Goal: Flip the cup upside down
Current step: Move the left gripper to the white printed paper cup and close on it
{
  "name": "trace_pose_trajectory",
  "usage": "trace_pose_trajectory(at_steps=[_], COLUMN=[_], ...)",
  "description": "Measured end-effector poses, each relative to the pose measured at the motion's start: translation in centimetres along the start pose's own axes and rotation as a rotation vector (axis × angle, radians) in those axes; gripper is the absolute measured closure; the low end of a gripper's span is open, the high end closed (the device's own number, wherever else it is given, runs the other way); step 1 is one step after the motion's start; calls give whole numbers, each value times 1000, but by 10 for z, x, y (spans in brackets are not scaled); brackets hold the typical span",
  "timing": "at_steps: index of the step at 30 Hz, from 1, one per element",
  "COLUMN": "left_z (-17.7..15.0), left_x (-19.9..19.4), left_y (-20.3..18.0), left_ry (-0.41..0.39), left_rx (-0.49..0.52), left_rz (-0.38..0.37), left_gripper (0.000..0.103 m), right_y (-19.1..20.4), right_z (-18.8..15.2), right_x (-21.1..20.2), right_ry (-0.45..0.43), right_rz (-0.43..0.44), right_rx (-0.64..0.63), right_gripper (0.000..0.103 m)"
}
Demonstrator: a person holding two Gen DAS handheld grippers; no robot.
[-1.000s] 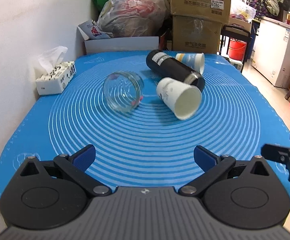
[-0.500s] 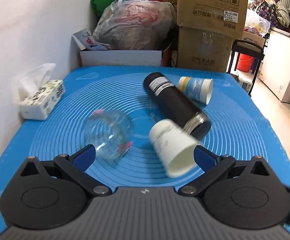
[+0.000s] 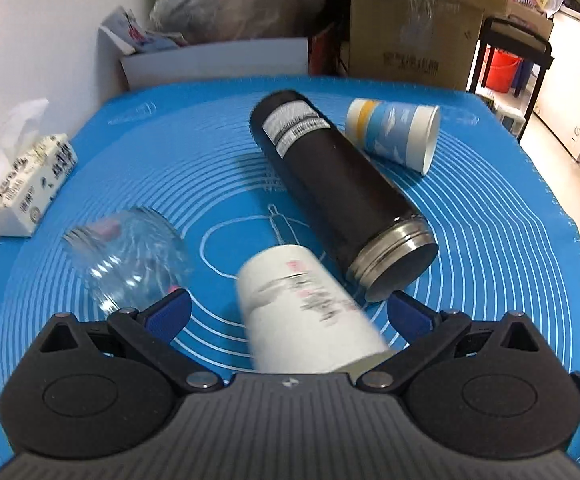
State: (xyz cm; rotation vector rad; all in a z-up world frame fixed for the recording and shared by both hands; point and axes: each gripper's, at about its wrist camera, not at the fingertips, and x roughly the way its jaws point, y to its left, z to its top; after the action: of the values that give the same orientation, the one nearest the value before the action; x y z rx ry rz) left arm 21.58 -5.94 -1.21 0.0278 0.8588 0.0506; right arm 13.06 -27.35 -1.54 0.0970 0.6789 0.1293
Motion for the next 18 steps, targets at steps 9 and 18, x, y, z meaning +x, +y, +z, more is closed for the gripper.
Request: trace_pose_trajectory(at_steps=[9,18], left_z=[-8,-22], left_x=[8,-28], left_y=[-1,-4], left_ry=[88,53], left_rx=[44,112], left_rz=[16,-18], left_gripper=[33,39], right_y=[-8,-2], right_z=[-6,-8], right_x=[3,-11], right_ry=[10,-3], right_rz=[6,15], right_rx=[20,17], right_gripper=[3,3])
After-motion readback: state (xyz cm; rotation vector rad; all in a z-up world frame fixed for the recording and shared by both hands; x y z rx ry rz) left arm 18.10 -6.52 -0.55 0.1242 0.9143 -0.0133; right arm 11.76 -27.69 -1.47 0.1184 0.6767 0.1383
